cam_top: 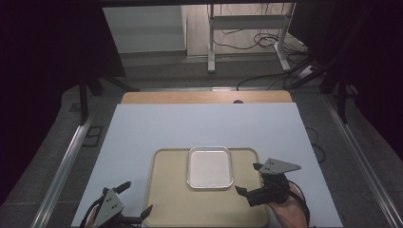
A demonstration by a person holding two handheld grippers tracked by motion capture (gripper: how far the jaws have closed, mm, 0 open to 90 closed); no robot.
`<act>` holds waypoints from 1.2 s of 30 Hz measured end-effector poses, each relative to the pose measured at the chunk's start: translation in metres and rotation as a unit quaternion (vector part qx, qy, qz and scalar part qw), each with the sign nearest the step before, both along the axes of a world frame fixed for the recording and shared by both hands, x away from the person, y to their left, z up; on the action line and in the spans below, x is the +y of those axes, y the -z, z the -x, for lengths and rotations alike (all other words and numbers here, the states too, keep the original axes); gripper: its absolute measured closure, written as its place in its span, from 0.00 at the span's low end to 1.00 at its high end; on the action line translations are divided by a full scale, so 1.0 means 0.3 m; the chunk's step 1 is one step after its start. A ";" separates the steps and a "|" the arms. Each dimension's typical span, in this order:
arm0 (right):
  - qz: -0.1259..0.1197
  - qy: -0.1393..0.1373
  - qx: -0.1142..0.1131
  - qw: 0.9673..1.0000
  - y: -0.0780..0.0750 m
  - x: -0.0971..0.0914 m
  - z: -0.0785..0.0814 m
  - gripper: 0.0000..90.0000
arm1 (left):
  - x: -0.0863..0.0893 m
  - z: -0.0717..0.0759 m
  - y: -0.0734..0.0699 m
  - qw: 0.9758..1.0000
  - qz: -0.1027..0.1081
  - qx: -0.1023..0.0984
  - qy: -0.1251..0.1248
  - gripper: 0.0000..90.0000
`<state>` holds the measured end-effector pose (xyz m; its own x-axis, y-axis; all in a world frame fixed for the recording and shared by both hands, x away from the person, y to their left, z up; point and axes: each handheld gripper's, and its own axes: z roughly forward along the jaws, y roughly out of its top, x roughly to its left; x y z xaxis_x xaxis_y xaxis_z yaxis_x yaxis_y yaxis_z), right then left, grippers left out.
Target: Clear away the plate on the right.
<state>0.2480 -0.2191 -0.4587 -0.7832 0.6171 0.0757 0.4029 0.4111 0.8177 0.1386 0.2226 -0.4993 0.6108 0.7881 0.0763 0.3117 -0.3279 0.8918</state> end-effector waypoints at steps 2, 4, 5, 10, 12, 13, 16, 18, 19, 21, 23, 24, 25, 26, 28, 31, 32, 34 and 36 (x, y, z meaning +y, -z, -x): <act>0.001 0.003 -0.003 1.000 -0.004 -0.008 0.005 0.00 | 0.000 0.000 0.000 1.000 0.001 0.001 0.000 0.03; 0.003 0.011 -0.011 1.000 -0.009 -0.018 0.011 0.00 | 0.001 0.000 0.000 1.000 0.000 0.000 0.000 0.03; 0.005 0.013 -0.014 1.000 -0.011 -0.022 0.014 0.00 | 0.002 0.000 0.000 1.000 0.001 0.000 0.000 0.03; 0.009 0.022 -0.022 0.999 -0.017 -0.042 0.025 0.00 | 0.001 0.000 0.000 1.000 0.002 0.000 0.000 0.03; 0.009 0.024 -0.025 0.999 -0.018 -0.051 0.030 0.00 | 0.002 -0.001 0.000 1.000 0.003 0.000 -0.001 0.03; 0.010 0.026 -0.026 0.999 -0.019 -0.056 0.033 0.00 | 0.002 -0.001 0.000 1.000 0.003 0.000 -0.001 0.03; 0.008 0.030 -0.030 0.999 -0.022 -0.068 0.041 0.00 | 0.003 -0.001 0.000 1.000 0.005 0.001 -0.002 0.03; 0.008 0.032 -0.031 0.999 -0.022 -0.076 0.045 0.00 | 0.003 -0.001 0.000 1.000 0.005 0.001 -0.002 0.03; 0.010 0.034 -0.030 0.999 -0.023 -0.079 0.048 0.00 | 0.003 -0.001 0.000 1.000 0.005 0.001 -0.002 0.03; 0.010 0.037 -0.032 0.999 -0.022 -0.085 0.053 0.00 | 0.004 -0.001 0.000 1.000 0.005 0.001 -0.001 0.03; 0.009 0.040 -0.031 0.999 -0.023 -0.093 0.059 0.00 | 0.004 -0.001 0.000 1.000 0.006 0.001 -0.002 0.03; 0.009 0.042 -0.033 0.999 -0.024 -0.097 0.061 0.00 | 0.004 -0.002 0.000 1.000 0.006 0.002 -0.002 0.03; 0.009 0.043 -0.033 0.998 -0.024 -0.100 0.064 0.00 | 0.004 -0.002 0.000 1.000 0.007 0.002 -0.002 0.03; 0.010 0.045 -0.035 0.998 -0.025 -0.104 0.067 0.00 | 0.004 -0.002 0.000 1.000 0.007 0.002 -0.002 0.03; 0.009 0.047 -0.036 0.998 -0.027 -0.113 0.072 0.00 | 0.005 -0.002 0.000 1.000 0.008 0.002 -0.002 0.03; 0.008 0.051 -0.040 0.998 -0.031 -0.127 0.080 0.00 | 0.005 -0.002 0.000 1.000 0.008 0.002 -0.002 0.03; 0.010 0.052 -0.041 0.998 -0.032 -0.132 0.083 0.00 | 0.005 -0.002 0.000 1.000 0.009 0.002 -0.003 0.03; 0.010 0.056 -0.042 0.997 -0.032 -0.142 0.088 0.00 | 0.006 -0.002 0.000 1.000 0.009 0.002 -0.003 0.03; 0.011 0.060 -0.044 0.997 -0.034 -0.154 0.094 0.00 | 0.007 -0.002 0.000 1.000 0.009 0.002 -0.003 0.03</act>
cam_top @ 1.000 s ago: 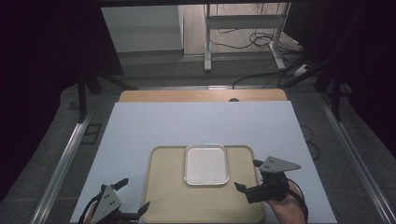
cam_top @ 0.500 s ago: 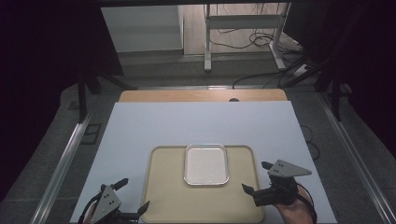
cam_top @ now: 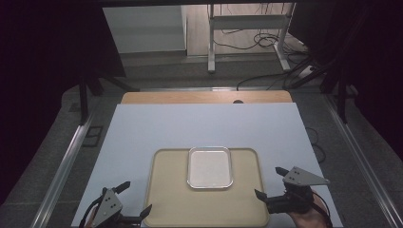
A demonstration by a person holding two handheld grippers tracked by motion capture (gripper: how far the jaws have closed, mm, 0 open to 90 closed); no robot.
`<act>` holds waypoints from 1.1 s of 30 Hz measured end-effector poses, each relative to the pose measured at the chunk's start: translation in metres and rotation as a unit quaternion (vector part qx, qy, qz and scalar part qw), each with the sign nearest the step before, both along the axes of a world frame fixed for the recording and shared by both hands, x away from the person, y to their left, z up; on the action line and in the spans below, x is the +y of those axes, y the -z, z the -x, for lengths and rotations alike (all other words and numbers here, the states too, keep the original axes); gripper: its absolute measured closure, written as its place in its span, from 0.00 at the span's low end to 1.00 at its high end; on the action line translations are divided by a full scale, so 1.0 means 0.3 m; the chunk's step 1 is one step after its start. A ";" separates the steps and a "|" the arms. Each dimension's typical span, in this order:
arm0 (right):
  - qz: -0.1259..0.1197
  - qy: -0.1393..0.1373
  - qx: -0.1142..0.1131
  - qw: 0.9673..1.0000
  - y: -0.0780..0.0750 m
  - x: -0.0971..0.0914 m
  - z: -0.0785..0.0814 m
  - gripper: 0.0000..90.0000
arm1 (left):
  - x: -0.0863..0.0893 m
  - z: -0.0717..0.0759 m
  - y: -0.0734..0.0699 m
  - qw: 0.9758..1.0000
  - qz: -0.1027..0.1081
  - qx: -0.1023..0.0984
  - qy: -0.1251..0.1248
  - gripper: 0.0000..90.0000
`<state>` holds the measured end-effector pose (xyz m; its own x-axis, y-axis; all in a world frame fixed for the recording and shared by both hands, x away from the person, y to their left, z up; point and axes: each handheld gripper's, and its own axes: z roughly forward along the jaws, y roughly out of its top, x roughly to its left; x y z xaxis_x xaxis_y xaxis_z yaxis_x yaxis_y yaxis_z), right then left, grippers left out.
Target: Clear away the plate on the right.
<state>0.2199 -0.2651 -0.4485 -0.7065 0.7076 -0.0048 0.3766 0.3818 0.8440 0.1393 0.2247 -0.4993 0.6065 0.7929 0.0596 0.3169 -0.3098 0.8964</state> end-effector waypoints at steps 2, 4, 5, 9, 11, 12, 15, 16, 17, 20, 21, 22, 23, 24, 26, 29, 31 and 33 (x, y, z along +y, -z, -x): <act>-0.001 0.005 -0.001 1.000 -0.002 -0.011 0.006 0.00 | 0.000 0.000 0.000 1.000 0.002 0.001 0.000 0.03; -0.002 0.008 -0.002 1.000 -0.003 -0.023 0.011 0.00 | 0.001 0.000 0.000 1.000 0.002 0.001 -0.001 0.03; -0.001 0.011 -0.002 1.000 -0.003 -0.028 0.014 0.00 | 0.001 0.000 0.000 1.000 0.002 0.002 -0.001 0.03; 0.000 0.017 -0.004 1.000 0.001 -0.050 0.022 0.00 | 0.001 -0.001 0.000 1.000 0.002 0.001 -0.001 0.03; -0.003 0.021 -0.002 1.000 0.003 -0.062 0.026 0.00 | 0.001 0.000 0.000 1.000 0.004 0.002 -0.001 0.03; -0.003 0.023 -0.003 1.000 0.005 -0.068 0.029 0.00 | 0.002 -0.001 0.000 1.000 0.003 0.002 -0.001 0.03; -0.005 0.030 -0.002 1.000 0.007 -0.086 0.038 0.00 | 0.002 -0.001 0.000 1.000 0.004 0.002 -0.001 0.03; -0.007 0.032 -0.002 0.999 0.008 -0.092 0.041 0.00 | 0.002 -0.001 0.000 1.000 0.004 0.002 -0.001 0.03; -0.006 0.035 -0.003 0.999 0.008 -0.097 0.044 0.00 | 0.002 -0.001 0.000 1.000 0.004 0.002 -0.002 0.03; -0.008 0.041 -0.002 0.999 0.011 -0.112 0.053 0.00 | 0.003 -0.001 0.000 1.000 0.006 0.003 -0.002 0.03; -0.008 0.042 -0.002 0.999 0.013 -0.117 0.056 0.00 | 0.003 -0.001 0.000 1.000 0.006 0.003 -0.002 0.03; -0.008 0.043 0.000 0.999 0.016 -0.122 0.058 0.00 | 0.003 -0.001 0.000 1.000 0.006 0.002 -0.002 0.03; -0.006 0.045 0.001 0.999 0.020 -0.126 0.061 0.00 | 0.003 -0.001 0.000 1.000 0.006 0.003 -0.002 0.03; -0.003 0.047 0.000 0.999 0.023 -0.131 0.063 0.00 | 0.003 -0.001 0.000 1.000 0.006 0.003 -0.002 0.03; -0.001 0.051 0.001 0.999 0.032 -0.140 0.067 0.00 | 0.004 -0.001 0.000 1.000 0.007 0.003 -0.003 0.03; 0.004 0.057 0.004 0.998 0.045 -0.152 0.072 0.00 | 0.005 -0.001 0.001 1.000 0.008 0.003 -0.004 0.03; 0.009 0.059 0.007 0.998 0.055 -0.157 0.074 0.00 | 0.006 -0.001 0.000 1.000 0.009 0.003 -0.004 0.03; 0.016 0.060 0.013 0.998 0.064 -0.158 0.073 0.00 | 0.006 -0.001 0.001 1.000 0.009 0.003 -0.004 0.03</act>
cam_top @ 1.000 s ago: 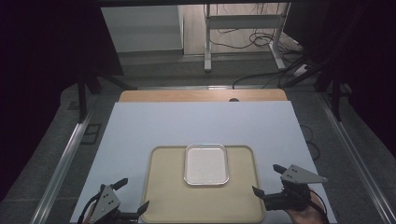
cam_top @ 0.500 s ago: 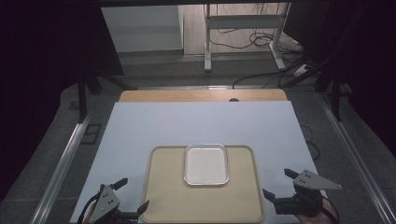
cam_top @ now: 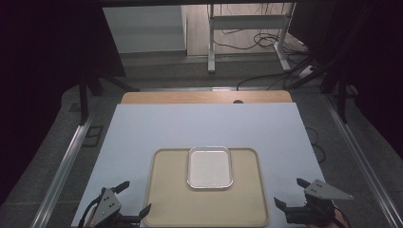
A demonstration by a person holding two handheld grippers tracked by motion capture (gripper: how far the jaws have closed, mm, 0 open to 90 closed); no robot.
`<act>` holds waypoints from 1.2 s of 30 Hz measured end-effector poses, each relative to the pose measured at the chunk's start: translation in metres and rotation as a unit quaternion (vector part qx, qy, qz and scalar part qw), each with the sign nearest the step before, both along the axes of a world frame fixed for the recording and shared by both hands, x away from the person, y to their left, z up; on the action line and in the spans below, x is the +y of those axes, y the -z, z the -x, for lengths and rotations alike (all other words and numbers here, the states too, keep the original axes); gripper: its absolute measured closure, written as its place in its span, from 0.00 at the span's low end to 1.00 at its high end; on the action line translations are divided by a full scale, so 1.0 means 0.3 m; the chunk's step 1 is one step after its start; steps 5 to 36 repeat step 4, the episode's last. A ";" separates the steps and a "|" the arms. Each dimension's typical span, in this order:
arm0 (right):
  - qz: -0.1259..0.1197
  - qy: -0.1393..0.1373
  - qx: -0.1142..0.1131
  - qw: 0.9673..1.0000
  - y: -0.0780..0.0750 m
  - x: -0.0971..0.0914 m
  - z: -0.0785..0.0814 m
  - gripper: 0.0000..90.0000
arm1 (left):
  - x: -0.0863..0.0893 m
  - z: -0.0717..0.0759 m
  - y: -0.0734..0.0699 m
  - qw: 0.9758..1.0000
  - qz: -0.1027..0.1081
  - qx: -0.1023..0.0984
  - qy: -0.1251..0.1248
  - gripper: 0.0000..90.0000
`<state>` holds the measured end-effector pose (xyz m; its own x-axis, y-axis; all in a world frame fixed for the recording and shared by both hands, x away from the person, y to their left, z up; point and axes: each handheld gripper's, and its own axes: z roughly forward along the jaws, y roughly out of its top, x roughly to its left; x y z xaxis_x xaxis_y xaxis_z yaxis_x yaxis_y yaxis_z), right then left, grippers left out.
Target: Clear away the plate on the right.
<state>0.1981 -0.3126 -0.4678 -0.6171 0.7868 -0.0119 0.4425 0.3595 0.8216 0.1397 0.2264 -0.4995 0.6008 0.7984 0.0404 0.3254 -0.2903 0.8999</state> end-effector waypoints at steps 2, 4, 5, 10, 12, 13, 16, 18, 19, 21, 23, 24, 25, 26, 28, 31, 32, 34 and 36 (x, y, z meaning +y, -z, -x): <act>0.006 0.000 0.002 1.000 0.004 0.003 -0.002 0.00 | -0.001 0.000 0.000 1.000 -0.002 -0.001 0.000 0.03; 0.009 -0.002 0.001 1.000 0.004 0.006 -0.003 0.00 | -0.002 -0.001 0.000 1.000 -0.002 0.001 0.001 0.03; 0.009 -0.002 0.001 1.000 0.004 0.006 -0.003 0.00 | -0.002 -0.001 0.000 1.000 -0.002 0.001 0.001 0.03; 0.009 -0.002 0.001 1.000 0.004 0.006 -0.003 0.00 | -0.002 -0.001 0.000 1.000 -0.002 0.001 0.001 0.03; 0.009 -0.002 0.001 1.000 0.004 0.006 -0.003 0.00 | -0.002 -0.001 0.000 1.000 -0.002 0.001 0.001 0.03; 0.009 -0.002 0.001 1.000 0.004 0.006 -0.003 0.00 | -0.002 -0.001 0.000 1.000 -0.002 0.001 0.001 0.03; 0.009 -0.002 0.001 1.000 0.004 0.006 -0.003 0.00 | -0.002 -0.001 0.000 1.000 -0.002 0.001 0.001 0.03; 0.009 -0.002 0.001 1.000 0.004 0.006 -0.003 0.00 | -0.002 -0.001 0.000 1.000 -0.002 0.001 0.001 0.03; 0.009 -0.002 0.001 1.000 0.004 0.006 -0.003 0.00 | -0.002 -0.001 0.000 1.000 -0.002 0.001 0.001 0.03; 0.009 -0.002 0.001 1.000 0.004 0.006 -0.003 0.00 | -0.002 -0.001 0.000 1.000 -0.002 0.001 0.001 0.03; 0.009 -0.002 0.001 1.000 0.004 0.006 -0.003 0.00 | -0.002 -0.001 0.000 1.000 -0.002 0.001 0.001 0.03; 0.009 -0.002 0.001 1.000 0.004 0.006 -0.003 0.00 | -0.002 -0.001 0.000 1.000 -0.002 0.001 0.001 0.03; 0.009 -0.002 0.001 1.000 0.004 0.006 -0.003 0.00 | -0.002 -0.001 0.000 1.000 -0.002 0.001 0.001 0.03; 0.009 -0.002 0.001 1.000 0.004 0.006 -0.003 0.00 | -0.002 -0.001 0.000 1.000 -0.002 0.001 0.001 0.03; 0.009 -0.002 0.001 1.000 0.004 0.006 -0.003 0.00 | -0.002 -0.001 0.000 1.000 -0.002 0.001 0.001 0.03; 0.009 -0.002 0.001 1.000 0.004 0.006 -0.003 0.00 | -0.002 -0.001 0.000 1.000 -0.002 0.001 0.001 0.03; 0.009 -0.002 0.001 1.000 0.004 0.006 -0.003 0.00 | -0.002 -0.001 0.000 1.000 -0.002 0.001 0.001 0.03; 0.009 -0.002 0.001 1.000 0.004 0.006 -0.003 0.00 | -0.002 -0.001 0.000 1.000 -0.002 0.001 0.001 0.03; 0.009 -0.002 0.001 1.000 0.004 0.006 -0.003 0.00 | -0.002 -0.001 0.000 1.000 -0.002 0.001 0.001 0.03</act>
